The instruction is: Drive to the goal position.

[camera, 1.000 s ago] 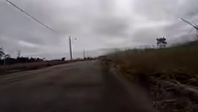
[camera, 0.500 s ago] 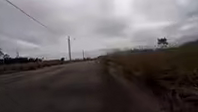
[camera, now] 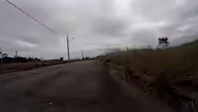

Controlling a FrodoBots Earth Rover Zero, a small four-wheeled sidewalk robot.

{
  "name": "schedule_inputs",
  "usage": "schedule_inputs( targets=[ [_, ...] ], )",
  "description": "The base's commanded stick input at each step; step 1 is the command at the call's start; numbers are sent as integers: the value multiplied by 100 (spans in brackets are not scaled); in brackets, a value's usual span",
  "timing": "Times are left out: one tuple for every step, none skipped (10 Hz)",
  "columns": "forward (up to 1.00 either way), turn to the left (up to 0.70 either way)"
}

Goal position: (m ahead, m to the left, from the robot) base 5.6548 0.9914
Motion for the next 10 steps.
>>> schedule_inputs(
  targets=[
    [70,0],
    [70,0],
    [70,0],
    [70,0],
    [70,3],
    [70,14],
    [70,14],
    [70,14],
    [70,14],
    [70,14]
  ],
)
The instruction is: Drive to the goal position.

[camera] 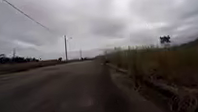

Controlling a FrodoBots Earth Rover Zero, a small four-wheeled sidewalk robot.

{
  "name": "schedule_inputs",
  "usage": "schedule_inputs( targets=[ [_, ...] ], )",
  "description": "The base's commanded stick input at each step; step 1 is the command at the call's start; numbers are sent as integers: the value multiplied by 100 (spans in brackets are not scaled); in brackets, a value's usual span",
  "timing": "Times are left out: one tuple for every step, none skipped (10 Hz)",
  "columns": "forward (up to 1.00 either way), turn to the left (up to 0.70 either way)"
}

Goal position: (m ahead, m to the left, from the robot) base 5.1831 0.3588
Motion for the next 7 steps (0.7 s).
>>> schedule_inputs(
  targets=[
    [70,14],
    [70,2],
    [70,0],
    [70,0],
    [70,0],
    [70,0],
    [70,0]
  ],
)
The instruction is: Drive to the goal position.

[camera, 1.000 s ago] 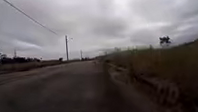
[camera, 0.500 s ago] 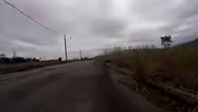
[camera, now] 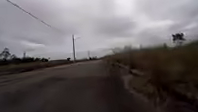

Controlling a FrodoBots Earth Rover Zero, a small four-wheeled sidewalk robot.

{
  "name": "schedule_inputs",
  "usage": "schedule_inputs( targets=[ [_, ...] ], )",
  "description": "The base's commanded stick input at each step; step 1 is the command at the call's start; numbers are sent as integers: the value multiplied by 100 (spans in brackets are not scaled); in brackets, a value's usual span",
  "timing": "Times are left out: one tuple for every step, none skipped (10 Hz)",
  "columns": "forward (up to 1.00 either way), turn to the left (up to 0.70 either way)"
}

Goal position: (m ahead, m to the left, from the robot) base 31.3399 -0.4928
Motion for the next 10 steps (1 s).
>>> schedule_inputs(
  targets=[
    [70,0],
    [70,0],
    [70,0],
    [70,0],
    [70,0],
    [70,0],
    [70,0],
    [70,0],
    [70,0],
    [70,0]
  ],
)
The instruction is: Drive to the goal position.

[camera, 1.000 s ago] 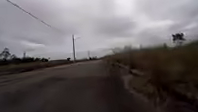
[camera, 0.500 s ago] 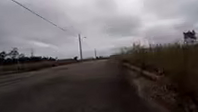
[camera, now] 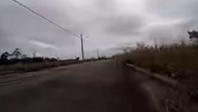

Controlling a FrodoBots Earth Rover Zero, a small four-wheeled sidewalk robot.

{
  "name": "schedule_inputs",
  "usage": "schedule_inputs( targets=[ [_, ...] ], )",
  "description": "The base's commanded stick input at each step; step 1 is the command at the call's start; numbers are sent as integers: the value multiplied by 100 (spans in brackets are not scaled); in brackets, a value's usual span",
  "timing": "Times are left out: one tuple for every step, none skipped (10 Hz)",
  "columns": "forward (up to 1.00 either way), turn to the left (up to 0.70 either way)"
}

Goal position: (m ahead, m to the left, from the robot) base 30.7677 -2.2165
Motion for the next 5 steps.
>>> schedule_inputs(
  targets=[
    [70,0],
    [70,0],
    [70,0],
    [70,-2],
    [70,-9]
  ],
)
